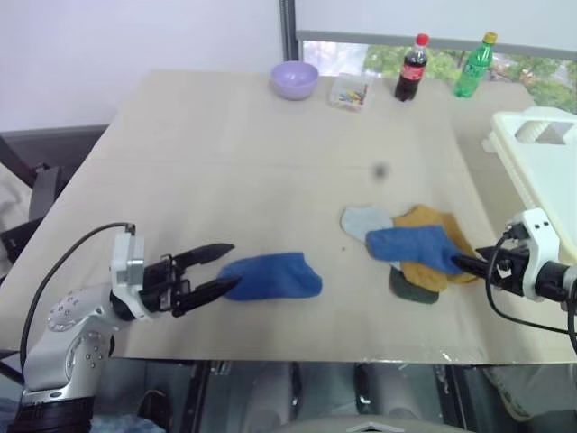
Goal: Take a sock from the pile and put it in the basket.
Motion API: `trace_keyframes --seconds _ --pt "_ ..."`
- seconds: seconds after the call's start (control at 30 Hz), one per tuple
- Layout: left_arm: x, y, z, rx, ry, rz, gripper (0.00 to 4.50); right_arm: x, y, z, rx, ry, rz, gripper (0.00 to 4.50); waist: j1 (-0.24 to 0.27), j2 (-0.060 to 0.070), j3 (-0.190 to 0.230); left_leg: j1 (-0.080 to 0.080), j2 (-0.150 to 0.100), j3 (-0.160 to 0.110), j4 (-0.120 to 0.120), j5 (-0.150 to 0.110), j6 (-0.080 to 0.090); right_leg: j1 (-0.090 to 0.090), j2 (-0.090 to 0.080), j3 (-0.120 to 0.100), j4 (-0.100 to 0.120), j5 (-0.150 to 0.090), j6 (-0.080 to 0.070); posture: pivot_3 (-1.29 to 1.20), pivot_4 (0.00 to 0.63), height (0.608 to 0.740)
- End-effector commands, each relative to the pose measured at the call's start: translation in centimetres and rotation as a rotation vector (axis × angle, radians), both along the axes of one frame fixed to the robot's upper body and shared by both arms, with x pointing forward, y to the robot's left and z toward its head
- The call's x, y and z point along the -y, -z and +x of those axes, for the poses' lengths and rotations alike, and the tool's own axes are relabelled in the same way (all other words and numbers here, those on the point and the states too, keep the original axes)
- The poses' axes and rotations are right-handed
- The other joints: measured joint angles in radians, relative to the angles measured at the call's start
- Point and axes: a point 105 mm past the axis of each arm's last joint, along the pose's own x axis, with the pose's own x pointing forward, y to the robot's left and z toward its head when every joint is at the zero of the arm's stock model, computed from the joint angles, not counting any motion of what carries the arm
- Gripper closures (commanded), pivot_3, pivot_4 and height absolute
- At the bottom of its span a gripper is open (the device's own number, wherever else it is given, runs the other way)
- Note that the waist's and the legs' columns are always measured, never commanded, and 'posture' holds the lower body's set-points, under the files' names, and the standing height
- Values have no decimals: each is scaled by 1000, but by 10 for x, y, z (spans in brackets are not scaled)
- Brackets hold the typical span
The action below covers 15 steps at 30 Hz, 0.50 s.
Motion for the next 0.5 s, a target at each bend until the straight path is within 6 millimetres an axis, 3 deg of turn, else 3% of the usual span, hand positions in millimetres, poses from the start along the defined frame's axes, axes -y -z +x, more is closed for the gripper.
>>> trace_keyframes --seconds 0.03,0.3,0.4,0.5 --pt "1 -4 0 14 17 -1 1300 1 -5 0 25 16 6 1137 0 0 0 0 0 0 0 0 0 0 0 0 0 0 0 0 150 730" --pt "2 -4 4 19 21 1 1300 -4 -3 0 22 4 16 1137 0 0 0 0 0 0 0 0 0 0 0 0 0 0 0 0 150 730" --pt "2 -4 5 18 18 2 1300 -7 -2 -1 13 -11 22 1972 0 0 0 0 0 0 0 0 0 0 0 1 0 0 0 0 150 730" --pt "2 -4 5 18 18 2 1300 -8 0 -3 2 -16 12 3344 0 0 0 0 0 0 0 0 0 0 1 1 0 0 0 0 150 730"
